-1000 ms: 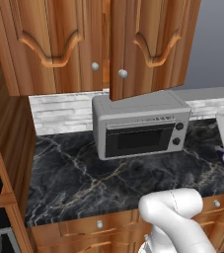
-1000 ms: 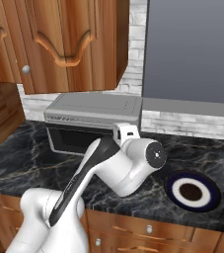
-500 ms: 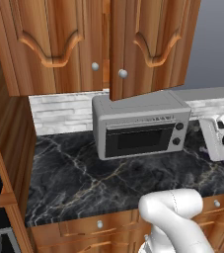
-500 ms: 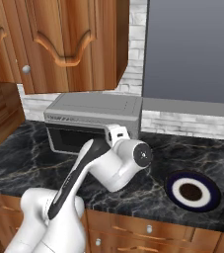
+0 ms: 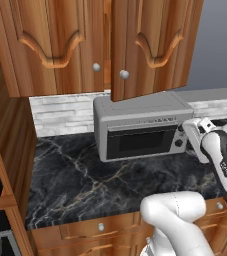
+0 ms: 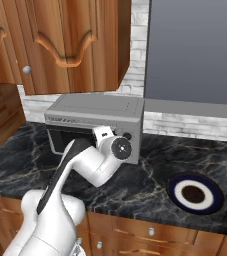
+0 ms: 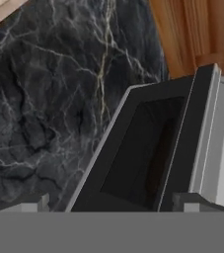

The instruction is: Pull the toaster oven rack outwards. Pick up the baguette from the plate and place it on the toaster oven rack. Close the toaster oven door fully and set the temperature to the lowest setting.

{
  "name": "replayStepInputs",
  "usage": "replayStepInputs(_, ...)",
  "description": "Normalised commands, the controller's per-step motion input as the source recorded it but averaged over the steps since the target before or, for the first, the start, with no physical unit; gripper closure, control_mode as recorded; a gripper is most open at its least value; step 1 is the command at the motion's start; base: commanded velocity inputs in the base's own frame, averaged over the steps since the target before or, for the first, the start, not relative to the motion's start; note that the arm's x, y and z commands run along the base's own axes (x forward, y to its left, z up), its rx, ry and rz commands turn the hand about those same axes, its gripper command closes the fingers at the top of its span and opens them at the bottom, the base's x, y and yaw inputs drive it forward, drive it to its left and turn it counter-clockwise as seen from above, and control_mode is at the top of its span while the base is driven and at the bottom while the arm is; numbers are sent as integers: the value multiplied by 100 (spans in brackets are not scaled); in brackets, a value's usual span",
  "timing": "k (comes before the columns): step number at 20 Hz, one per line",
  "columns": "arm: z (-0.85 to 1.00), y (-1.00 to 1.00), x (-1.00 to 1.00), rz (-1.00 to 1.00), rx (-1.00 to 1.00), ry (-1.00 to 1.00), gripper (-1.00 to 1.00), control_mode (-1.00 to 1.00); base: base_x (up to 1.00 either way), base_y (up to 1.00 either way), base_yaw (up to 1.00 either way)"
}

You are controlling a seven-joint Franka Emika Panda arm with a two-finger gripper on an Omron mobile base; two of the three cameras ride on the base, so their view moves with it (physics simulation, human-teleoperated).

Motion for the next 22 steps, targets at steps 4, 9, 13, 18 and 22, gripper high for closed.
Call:
replayStepInputs(4, -27, 26, 39, 0, -12, 0, -100, -100, 0, 0, 0)
replayStepInputs(9, -21, 12, 50, 0, -5, 0, -100, -100, 0, 0, 0)
replayStepInputs(13, -14, 5, 54, 0, -3, 0, -100, -100, 0, 0, 0)
replayStepInputs(18, -10, 8, 62, 0, -3, 0, -100, -100, 0, 0, 0)
replayStepInputs(22, -9, 7, 71, 0, -3, 0, -100, -100, 0, 0, 0)
